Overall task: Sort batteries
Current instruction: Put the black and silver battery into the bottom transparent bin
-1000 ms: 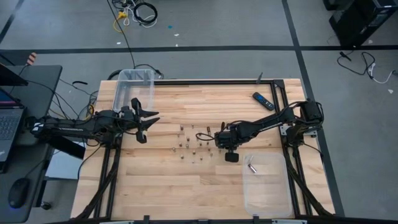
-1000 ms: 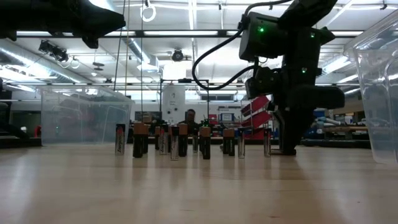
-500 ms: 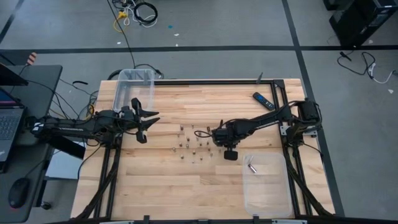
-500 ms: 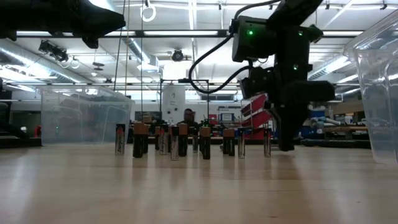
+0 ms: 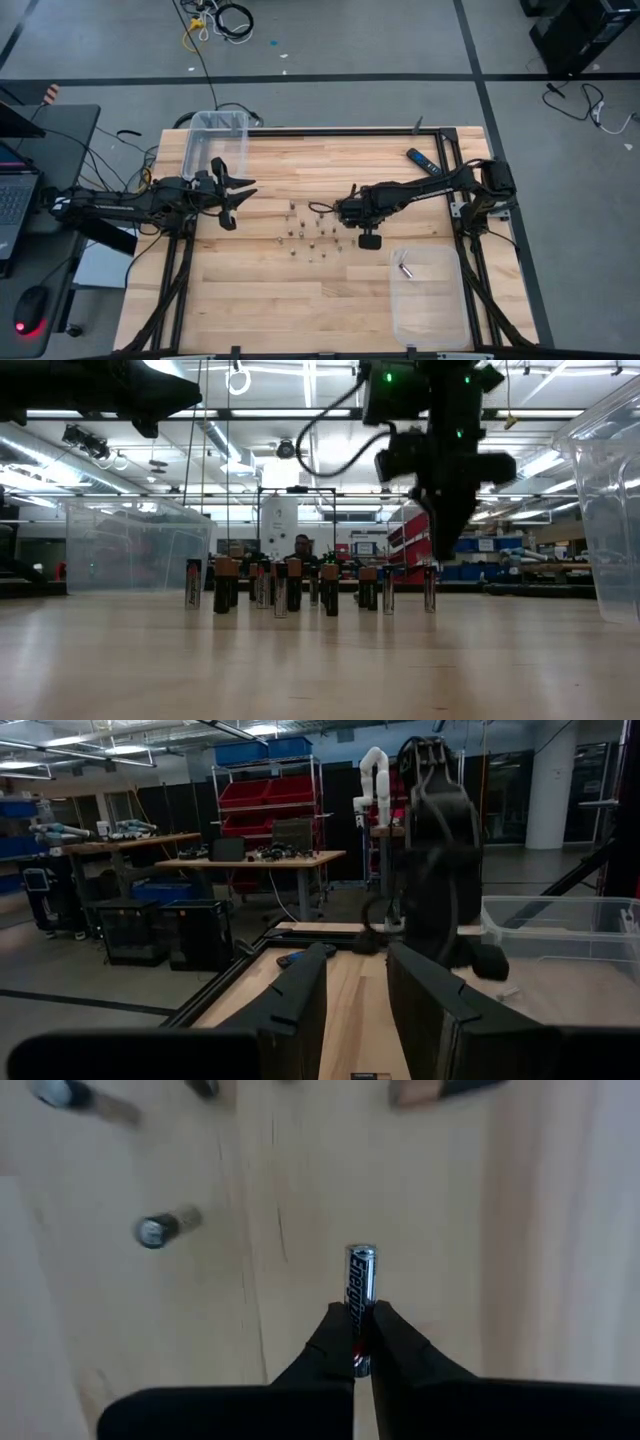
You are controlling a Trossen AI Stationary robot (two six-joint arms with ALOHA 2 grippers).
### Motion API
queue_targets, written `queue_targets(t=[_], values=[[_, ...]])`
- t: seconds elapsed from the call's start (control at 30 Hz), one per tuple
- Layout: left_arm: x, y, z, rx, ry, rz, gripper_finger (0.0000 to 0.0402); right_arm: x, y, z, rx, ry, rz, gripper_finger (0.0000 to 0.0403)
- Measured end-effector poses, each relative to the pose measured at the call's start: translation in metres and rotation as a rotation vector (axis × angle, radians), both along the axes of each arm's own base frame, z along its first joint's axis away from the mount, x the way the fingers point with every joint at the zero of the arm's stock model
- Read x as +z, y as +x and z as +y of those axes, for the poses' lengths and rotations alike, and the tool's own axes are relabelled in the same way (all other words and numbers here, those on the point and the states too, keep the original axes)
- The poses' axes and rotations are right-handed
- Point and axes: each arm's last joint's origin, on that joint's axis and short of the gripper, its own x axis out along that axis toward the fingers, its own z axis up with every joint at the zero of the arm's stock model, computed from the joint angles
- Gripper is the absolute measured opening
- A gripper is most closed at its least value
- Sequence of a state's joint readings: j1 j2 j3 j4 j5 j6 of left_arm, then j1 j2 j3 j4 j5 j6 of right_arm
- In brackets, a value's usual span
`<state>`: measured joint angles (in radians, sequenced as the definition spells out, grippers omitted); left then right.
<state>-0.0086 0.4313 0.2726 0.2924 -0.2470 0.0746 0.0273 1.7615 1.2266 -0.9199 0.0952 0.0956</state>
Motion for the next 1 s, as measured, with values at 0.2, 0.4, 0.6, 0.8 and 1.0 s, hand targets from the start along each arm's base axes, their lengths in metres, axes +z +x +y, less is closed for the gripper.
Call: queue_targets(t=[0.2,0.4,0.6,0.8,1.0], values=[[0.000,0.000,0.000,0.000,0.000,0.000,0.0106,0.048,-0.008,-0.009,-0.009,-0.012,-0.114,0.0005],[0.000,0.000,0.000,0.000,0.000,0.000,0.0106,0.101,-0.038,-0.006,-0.038,0.000,-0.223,0.0005],[0.001,0.000,0.000,0.000,0.000,-0.007,0.0106,0.145,-0.076,0.011,-0.079,0.076,-0.316,0.0005],[0.001,0.000,0.000,0.016,-0.002,-0.016,0.0106,0.166,-0.105,0.033,-0.096,0.260,-0.352,0.0005],[0.003,-0.001,0.001,0.018,0.001,-0.027,0.0106,0.174,-0.126,0.062,-0.012,0.417,-0.307,0.0005]])
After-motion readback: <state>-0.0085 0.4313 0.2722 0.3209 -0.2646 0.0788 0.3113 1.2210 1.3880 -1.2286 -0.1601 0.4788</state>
